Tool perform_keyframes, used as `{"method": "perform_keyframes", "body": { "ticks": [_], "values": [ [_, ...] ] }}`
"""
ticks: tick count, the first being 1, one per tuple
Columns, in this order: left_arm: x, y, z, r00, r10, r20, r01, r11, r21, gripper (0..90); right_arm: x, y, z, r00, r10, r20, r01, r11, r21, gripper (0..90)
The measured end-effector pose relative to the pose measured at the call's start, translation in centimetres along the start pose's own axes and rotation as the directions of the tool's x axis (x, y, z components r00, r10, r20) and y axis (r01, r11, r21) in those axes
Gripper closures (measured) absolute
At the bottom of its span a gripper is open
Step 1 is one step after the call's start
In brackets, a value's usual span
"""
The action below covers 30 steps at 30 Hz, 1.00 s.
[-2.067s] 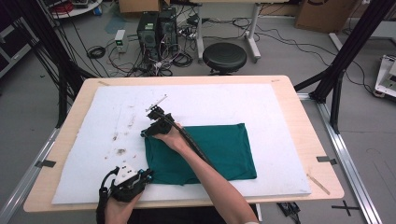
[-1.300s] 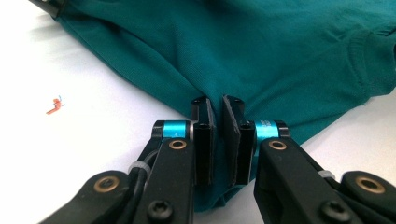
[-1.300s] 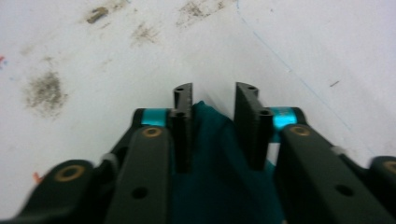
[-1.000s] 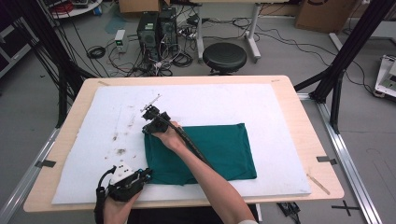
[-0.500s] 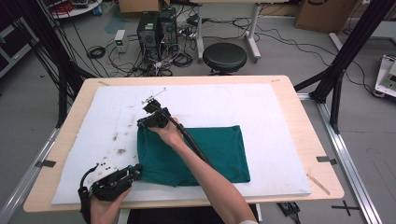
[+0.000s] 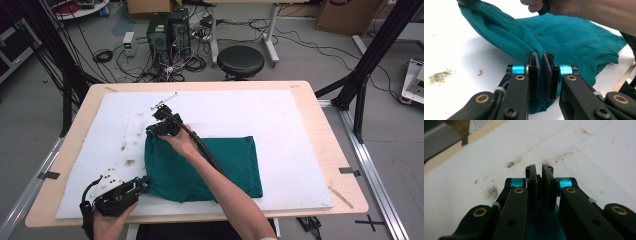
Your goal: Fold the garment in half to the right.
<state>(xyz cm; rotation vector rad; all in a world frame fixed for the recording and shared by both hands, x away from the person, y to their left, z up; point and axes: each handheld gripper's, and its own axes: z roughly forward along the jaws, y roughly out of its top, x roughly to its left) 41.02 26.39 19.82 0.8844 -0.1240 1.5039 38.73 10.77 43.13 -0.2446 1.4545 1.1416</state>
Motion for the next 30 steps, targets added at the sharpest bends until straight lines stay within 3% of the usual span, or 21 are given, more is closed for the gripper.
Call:
{"method": "perform_keyframes", "body": {
  "ticks": [7,11,14,18,26,30],
  "values": [
    [-1.0,0.0,1.0,0.9994,0.005,0.033,-0.005,1.0000,0.004,83.7,-1.1,-1.1,-1.7,1.0000,0.008,-0.002,-0.008,1.000,0.010,84.6],
    [-1.7,0.4,2.1,0.9968,-0.005,0.080,0.004,1.0000,0.009,83.8,-1.5,-1.5,-2.9,0.9997,-0.014,0.023,0.013,1.000,0.021,84.7],
    [-2.4,0.7,3.0,0.9948,0.011,0.101,-0.014,0.9997,0.021,83.8,-1.8,-1.9,-3.7,0.9993,-0.015,0.035,0.015,1.000,0.020,84.7],
    [-3.2,1.2,4.1,0.9912,0.027,0.130,-0.031,0.9989,0.034,83.8,-2.5,-2.8,-4.8,0.9987,0.006,0.050,-0.007,1.000,0.019,85.4],
    [-4.8,2.0,6.1,0.9821,0.047,0.182,-0.056,0.9974,0.045,83.8,-4.0,-3.9,-7.4,0.9984,0.046,0.032,-0.046,0.999,0.001,86.8],
    [-5.3,2.5,6.9,0.9781,0.052,0.202,-0.061,0.9972,0.043,83.8,-4.6,-4.5,-8.3,0.9969,0.055,0.056,-0.055,0.998,-0.007,86.8]
  ]
}}
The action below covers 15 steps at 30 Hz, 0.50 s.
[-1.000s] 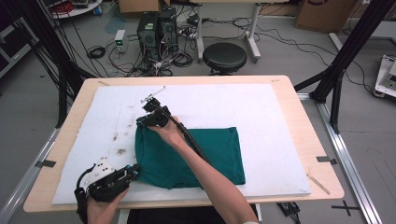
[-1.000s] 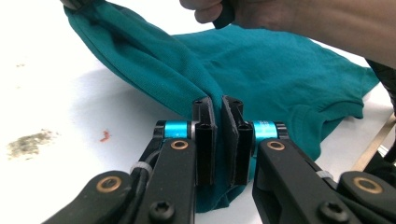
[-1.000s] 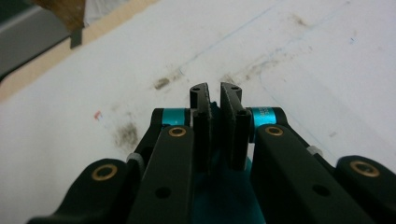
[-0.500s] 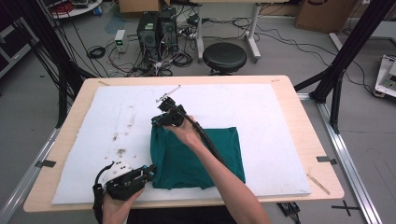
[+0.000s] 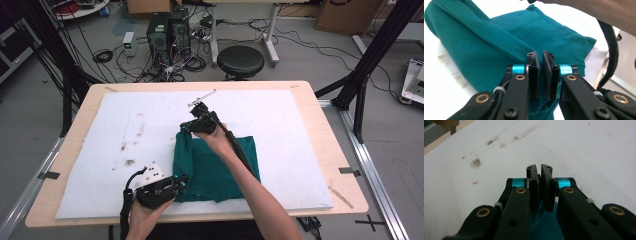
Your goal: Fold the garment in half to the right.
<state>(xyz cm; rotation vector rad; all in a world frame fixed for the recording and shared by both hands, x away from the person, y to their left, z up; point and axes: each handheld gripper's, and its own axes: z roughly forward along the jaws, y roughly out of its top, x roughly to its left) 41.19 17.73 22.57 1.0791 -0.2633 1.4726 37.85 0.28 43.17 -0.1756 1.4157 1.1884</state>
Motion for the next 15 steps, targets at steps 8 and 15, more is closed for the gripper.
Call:
{"method": "perform_keyframes", "body": {
  "ticks": [8,15],
  "values": [
    [-0.7,0.5,2.0,0.9994,0.010,0.034,-0.011,0.9997,0.022,83.8,-1.7,-1.5,-1.3,0.9993,0.035,0.014,-0.035,0.999,0.016,86.7],
    [-1.6,1.3,3.6,0.9979,0.026,0.059,-0.028,0.9991,0.033,83.8,-2.4,-2.2,-2.7,0.9986,0.029,0.045,-0.029,0.999,0.013,86.7]
  ]
}}
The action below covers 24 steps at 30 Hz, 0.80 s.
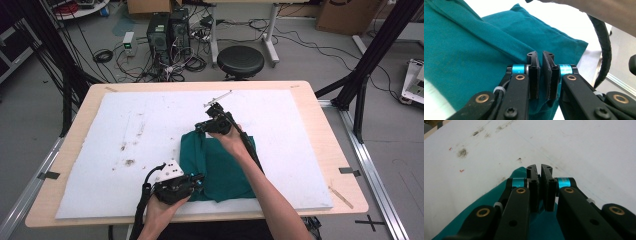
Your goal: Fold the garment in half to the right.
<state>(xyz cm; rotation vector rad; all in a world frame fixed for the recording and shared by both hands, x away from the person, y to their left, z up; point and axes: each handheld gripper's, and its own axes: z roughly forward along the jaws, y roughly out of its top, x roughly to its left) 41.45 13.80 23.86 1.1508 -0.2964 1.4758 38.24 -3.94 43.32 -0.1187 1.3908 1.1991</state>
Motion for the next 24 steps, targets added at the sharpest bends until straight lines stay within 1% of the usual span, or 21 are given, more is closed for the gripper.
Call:
{"method": "perform_keyframes", "body": {
  "ticks": [3,8,11,13,16,21,24],
  "values": [
    [-0.4,0.3,0.8,0.9999,0.001,0.014,-0.001,1.0000,0.006,83.8,-0.7,-0.7,-0.5,0.9998,0.019,0.001,-0.019,1.000,-0.009,86.7],
    [-1.1,1.0,2.3,0.9996,0.006,0.026,-0.006,0.9999,0.013,83.8,-2.2,-1.9,-1.3,0.9988,0.047,0.011,-0.047,0.999,-0.004,86.6],
    [-1.6,1.3,3.2,0.9995,0.008,0.031,-0.009,0.9998,0.019,83.8,-2.6,-2.2,-1.9,0.9981,0.059,0.016,-0.059,0.998,-0.010,86.6],
    [-1.8,1.5,3.7,0.9995,0.005,0.030,-0.006,0.9996,0.028,83.8,-2.9,-2.4,-2.5,0.9984,0.054,0.019,-0.054,0.998,-0.016,86.6],
    [-2.1,1.7,4.5,0.9991,0.001,0.042,-0.002,0.9995,0.032,83.9,-3.2,-2.7,-3.1,0.9981,0.054,0.030,-0.053,0.998,-0.017,86.6],
    [-2.6,2.0,5.4,0.9980,-0.006,0.062,0.005,0.9995,0.030,83.9,-4.0,-3.3,-4.1,0.9972,0.060,0.045,-0.059,0.998,-0.011,86.5],
    [-3.0,2.3,6.0,0.9975,-0.004,0.071,0.002,0.9996,0.027,83.8,-4.3,-3.6,-4.7,0.9961,0.068,0.057,-0.067,0.998,-0.013,86.5]
  ]
}}
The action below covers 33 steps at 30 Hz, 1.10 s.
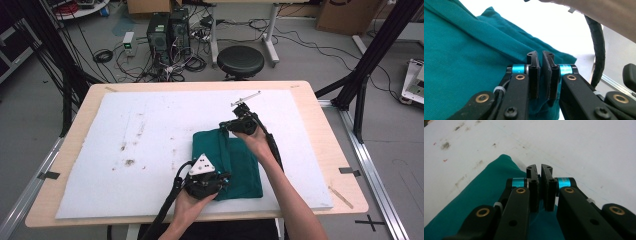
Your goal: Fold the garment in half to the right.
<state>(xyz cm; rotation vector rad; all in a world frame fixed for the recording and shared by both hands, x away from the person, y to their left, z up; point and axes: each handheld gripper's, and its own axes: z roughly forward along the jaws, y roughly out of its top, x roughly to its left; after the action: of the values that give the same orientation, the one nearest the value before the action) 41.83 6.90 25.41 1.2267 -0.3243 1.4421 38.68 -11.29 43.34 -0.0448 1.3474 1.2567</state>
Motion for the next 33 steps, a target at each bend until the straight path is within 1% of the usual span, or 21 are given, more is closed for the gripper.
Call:
{"method": "perform_keyframes", "body": {
  "ticks": [3,8,10,15,20,29,32,33],
  "values": [
    [-0.3,0.2,0.6,1.0000,0.004,0.007,-0.004,1.0000,0.003,83.8,-0.6,-0.6,-0.4,1.0000,0.006,0.006,-0.006,1.000,-0.011,86.5],
    [-0.8,0.5,1.9,0.9997,0.003,0.024,-0.004,0.9999,0.017,83.8,-1.9,-2.1,-0.8,0.9989,0.045,0.010,-0.045,0.999,-0.013,86.5],
    [-1.0,0.6,2.4,0.9996,0.004,0.027,-0.005,0.9997,0.023,83.8,-2.4,-2.5,-1.0,0.9985,0.054,0.013,-0.053,0.998,-0.016,86.5],
    [-1.5,0.9,3.5,0.9993,0.010,0.036,-0.012,0.9992,0.037,83.8,-2.9,-3.0,-1.6,0.9976,0.064,0.025,-0.064,0.998,-0.022,86.5],
    [-1.9,1.2,4.4,0.9986,0.029,0.044,-0.031,0.9983,0.050,83.8,-3.5,-3.7,-2.1,0.9965,0.077,0.033,-0.076,0.997,-0.030,86.3],
    [-2.6,1.5,6.0,0.9975,0.030,0.064,-0.034,0.9974,0.064,83.8,-4.6,-5.1,-3.0,0.9934,0.106,0.044,-0.105,0.994,-0.044,86.3],
    [-2.7,1.4,6.5,0.9973,0.029,0.067,-0.034,0.9964,0.077,83.8,-5.0,-5.6,-3.1,0.9910,0.124,0.051,-0.122,0.992,-0.036,86.1],
    [-2.7,1.3,6.7,0.9974,0.029,0.066,-0.034,0.9964,0.078,83.8,-5.1,-5.7,-3.1,0.9910,0.123,0.052,-0.121,0.992,-0.036,86.1]
  ]
}}
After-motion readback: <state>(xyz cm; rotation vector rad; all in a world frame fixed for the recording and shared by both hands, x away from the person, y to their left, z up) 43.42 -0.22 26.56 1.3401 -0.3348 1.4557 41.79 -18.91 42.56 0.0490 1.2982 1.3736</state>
